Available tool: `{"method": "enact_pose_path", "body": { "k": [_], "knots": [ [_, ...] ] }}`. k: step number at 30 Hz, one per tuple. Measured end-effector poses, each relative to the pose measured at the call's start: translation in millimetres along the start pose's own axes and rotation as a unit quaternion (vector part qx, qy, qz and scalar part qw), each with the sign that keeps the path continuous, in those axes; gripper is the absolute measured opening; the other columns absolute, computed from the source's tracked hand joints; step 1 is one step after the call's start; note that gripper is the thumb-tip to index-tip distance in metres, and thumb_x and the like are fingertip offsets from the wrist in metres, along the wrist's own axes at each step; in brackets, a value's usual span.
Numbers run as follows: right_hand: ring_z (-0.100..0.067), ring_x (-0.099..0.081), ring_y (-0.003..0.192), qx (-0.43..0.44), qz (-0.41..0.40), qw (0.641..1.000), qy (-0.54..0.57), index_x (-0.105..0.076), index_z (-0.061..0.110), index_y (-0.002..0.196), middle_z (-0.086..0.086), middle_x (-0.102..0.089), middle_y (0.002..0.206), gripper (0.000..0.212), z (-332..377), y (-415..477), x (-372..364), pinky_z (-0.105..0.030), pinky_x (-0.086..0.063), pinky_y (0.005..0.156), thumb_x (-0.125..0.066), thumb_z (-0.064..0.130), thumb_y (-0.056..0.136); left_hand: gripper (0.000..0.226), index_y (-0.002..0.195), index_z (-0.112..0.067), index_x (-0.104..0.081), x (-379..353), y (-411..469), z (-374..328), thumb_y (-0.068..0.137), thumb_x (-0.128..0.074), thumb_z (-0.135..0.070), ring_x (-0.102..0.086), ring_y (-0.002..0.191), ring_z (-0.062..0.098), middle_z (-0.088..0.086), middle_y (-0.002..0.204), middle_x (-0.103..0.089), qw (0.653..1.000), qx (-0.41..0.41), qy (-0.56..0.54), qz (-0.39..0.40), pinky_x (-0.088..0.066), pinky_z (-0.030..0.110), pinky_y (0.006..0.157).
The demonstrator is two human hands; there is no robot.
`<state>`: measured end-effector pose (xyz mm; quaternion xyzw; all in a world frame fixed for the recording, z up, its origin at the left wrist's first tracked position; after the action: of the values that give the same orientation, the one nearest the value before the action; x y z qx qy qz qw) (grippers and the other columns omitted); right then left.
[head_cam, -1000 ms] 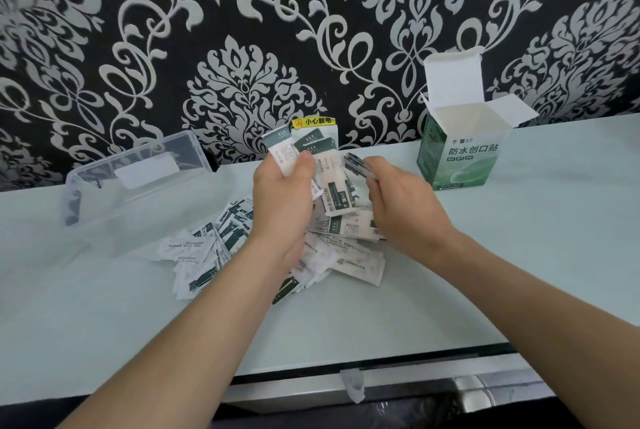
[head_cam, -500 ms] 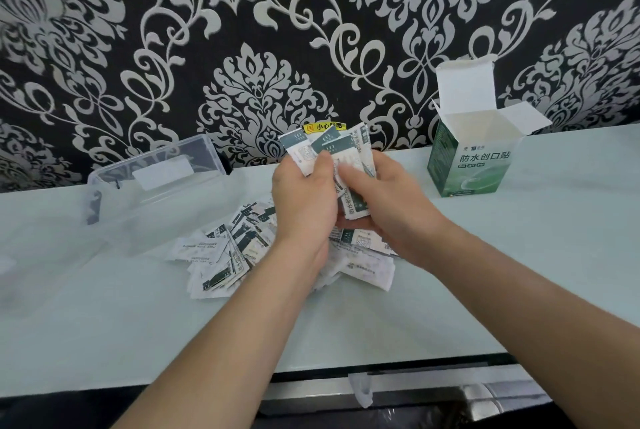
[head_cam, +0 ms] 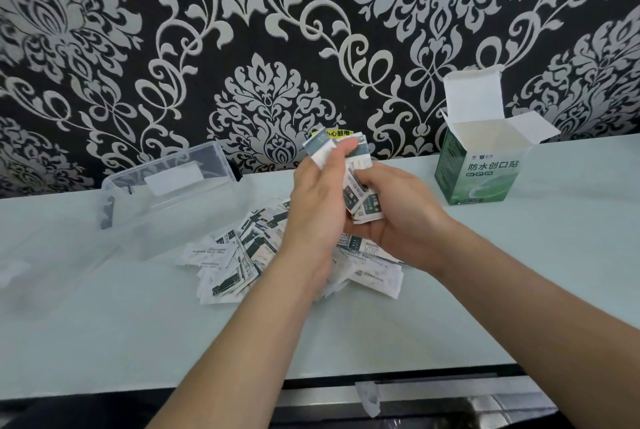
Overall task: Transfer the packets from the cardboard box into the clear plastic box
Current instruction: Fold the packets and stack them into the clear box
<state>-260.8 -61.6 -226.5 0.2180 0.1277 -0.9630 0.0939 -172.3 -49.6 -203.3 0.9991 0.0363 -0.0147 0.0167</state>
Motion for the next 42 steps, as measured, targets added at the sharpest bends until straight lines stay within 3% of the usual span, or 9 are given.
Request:
{"method": "enact_pose_path", "body": {
  "k": [3,8,12,21,28,33,35,38,42],
  "knots": [
    [-0.019,-0.064,0.074,0.0,0.017,1.0,0.003,-0.064,0.002,0.117,-0.01,-0.069,0.088,0.029,2,2,0,-0.029,-0.054,0.058,-0.047,0.017,0.098,0.029,0.114,-0.058,-0.056,-9,2,-2,0.091,-0.045,-0.044,-0.058,0.116,0.015,-0.006,0.13,-0.057,0.999,-0.031,0.038,0.017,-0.049,0.044,0.097],
    [-0.012,-0.047,0.052,-0.04,0.066,0.997,-0.01,-0.058,0.001,0.121,-0.008,-0.06,0.074,0.031,4,3,1,-0.017,-0.032,0.038,-0.045,0.022,0.101,0.065,0.134,-0.047,-0.042,5,12,-3,0.091,-0.059,-0.002,-0.06,0.07,0.01,0.002,0.115,-0.066,0.997,-0.031,-0.065,0.021,-0.05,0.025,0.061],
    [-0.009,-0.038,0.044,-0.082,0.113,0.99,-0.028,-0.058,0.01,0.103,-0.008,-0.053,0.067,0.021,5,1,1,-0.013,-0.021,0.032,-0.042,0.024,0.101,0.031,0.117,-0.016,-0.063,14,19,-12,0.088,-0.058,-0.006,-0.059,0.076,0.02,0.012,0.1,-0.068,0.992,-0.029,-0.118,0.042,-0.049,0.033,0.066],
    [-0.002,-0.043,0.041,-0.157,0.278,0.945,0.071,-0.052,0.011,0.101,-0.004,-0.049,0.08,0.018,-1,-20,-33,-0.008,-0.029,0.027,-0.048,0.023,0.089,0.011,0.088,-0.019,-0.065,20,18,-49,0.091,-0.063,-0.029,-0.051,0.054,0.009,-0.002,0.064,-0.054,0.983,-0.166,0.081,-0.017,-0.042,0.024,0.046],
    [-0.019,-0.067,0.076,-0.04,0.224,0.949,-0.22,-0.057,0.008,0.092,-0.003,-0.06,0.08,0.005,6,-14,-24,-0.025,-0.051,0.06,-0.055,0.004,0.09,0.054,0.059,-0.002,-0.058,15,13,-64,0.098,-0.044,-0.036,-0.05,0.052,0.018,0.005,0.048,-0.052,0.903,-0.218,0.368,-0.038,-0.039,0.031,0.059],
    [-0.015,-0.039,0.05,-0.072,0.177,0.974,-0.125,-0.047,0.01,0.086,-0.007,-0.047,0.068,0.013,-2,-9,-24,-0.026,-0.024,0.048,-0.035,0.004,0.088,0.037,0.11,-0.031,-0.058,7,16,-51,0.089,-0.046,-0.058,-0.055,0.101,0.006,-0.012,0.105,-0.06,0.925,-0.17,0.333,0.071,-0.046,0.034,0.09],
    [-0.015,-0.039,0.05,-0.073,0.164,0.979,-0.096,-0.057,0.01,0.071,-0.005,-0.048,0.059,0.03,-4,-6,-21,-0.025,-0.028,0.048,-0.033,0.002,0.088,0.072,0.136,-0.043,-0.036,7,9,-47,0.074,-0.066,-0.06,-0.036,0.127,0.001,-0.018,0.137,-0.04,0.923,-0.171,0.314,0.144,-0.039,0.038,0.106],
    [-0.024,-0.051,0.065,-0.089,0.139,0.985,-0.055,-0.063,0.008,0.069,-0.012,-0.053,0.067,0.025,-9,-4,-19,-0.028,-0.042,0.057,-0.04,0.004,0.079,0.122,0.145,-0.052,-0.003,0,-7,-34,0.055,-0.086,-0.05,-0.002,0.143,0.002,-0.029,0.151,-0.004,0.852,-0.176,0.445,0.212,-0.027,0.039,0.115],
    [-0.025,-0.052,0.084,-0.085,0.098,0.987,-0.094,-0.056,0.011,0.096,-0.013,-0.052,0.086,0.024,-15,2,-12,-0.027,-0.045,0.056,-0.038,0.007,0.08,0.119,0.145,-0.049,-0.006,-7,-13,-29,0.057,-0.085,-0.043,-0.002,0.142,0.008,-0.019,0.152,-0.001,0.8,-0.235,0.52,0.187,-0.038,0.039,0.107]
  ]
}}
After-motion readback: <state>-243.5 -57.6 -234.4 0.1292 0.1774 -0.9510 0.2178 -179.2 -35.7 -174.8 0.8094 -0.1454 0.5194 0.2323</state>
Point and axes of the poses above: each hand's wrist, its own y-axis towards the middle knuckle, its own x-axis out of the back of the hand, z = x × y, the point moved 7 cm from there along y, towards the middle knuckle
